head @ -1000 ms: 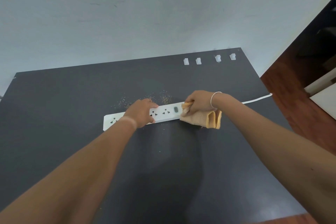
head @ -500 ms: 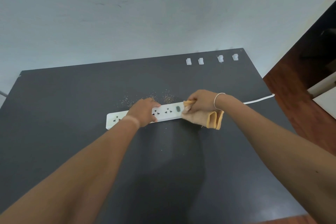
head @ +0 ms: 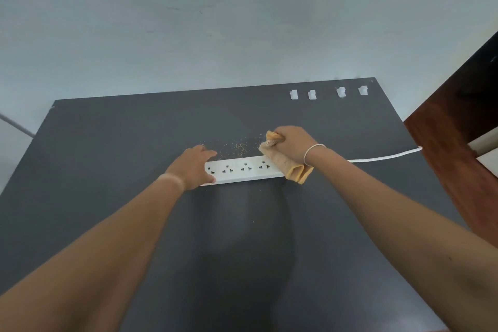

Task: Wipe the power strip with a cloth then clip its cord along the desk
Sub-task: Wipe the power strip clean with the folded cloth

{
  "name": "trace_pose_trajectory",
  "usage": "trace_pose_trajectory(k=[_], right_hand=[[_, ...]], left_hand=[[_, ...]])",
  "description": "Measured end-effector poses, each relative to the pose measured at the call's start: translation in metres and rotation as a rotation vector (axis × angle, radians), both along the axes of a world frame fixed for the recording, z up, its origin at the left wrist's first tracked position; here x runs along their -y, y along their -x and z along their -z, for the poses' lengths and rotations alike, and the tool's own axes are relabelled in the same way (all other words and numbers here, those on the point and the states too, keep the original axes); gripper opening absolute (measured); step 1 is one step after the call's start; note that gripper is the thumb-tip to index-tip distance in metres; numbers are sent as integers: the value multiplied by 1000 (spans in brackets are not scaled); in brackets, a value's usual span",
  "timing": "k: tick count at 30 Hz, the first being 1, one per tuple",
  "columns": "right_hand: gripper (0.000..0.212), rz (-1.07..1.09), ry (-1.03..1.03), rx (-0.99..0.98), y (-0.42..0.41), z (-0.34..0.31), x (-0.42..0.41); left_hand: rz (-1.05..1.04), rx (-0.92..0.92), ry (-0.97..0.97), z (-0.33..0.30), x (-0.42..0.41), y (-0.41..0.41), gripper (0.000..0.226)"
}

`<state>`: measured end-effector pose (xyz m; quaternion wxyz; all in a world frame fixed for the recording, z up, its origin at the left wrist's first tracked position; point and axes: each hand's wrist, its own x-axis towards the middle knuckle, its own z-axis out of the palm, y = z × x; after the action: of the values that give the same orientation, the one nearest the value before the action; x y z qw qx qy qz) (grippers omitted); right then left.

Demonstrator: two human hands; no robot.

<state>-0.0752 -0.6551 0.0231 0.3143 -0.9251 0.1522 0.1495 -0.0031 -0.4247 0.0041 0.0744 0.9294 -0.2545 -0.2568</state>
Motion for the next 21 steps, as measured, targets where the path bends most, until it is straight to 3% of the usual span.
trace_pose_trajectory(k=[4, 8, 12, 16, 21], right_hand=[[24, -224, -22, -247, -3, 5, -28], [30, -56, -22, -6, -16, 9, -40], [31, -231, -28, -207, -18, 7, -58], [29, -96, -30, -17, -25, 15, -60], [25, -237, -87, -212, -17, 8, -68]], left_hand=[[-30, 0, -47, 1, -24, -3, 68], [-60, 18, -36, 4, -37, -4, 61], [-78, 25, 2, 7, -43, -5, 59], [-71, 17, -3, 9, -45, -5, 58], [-109, -7, 43, 4, -47, -3, 54]])
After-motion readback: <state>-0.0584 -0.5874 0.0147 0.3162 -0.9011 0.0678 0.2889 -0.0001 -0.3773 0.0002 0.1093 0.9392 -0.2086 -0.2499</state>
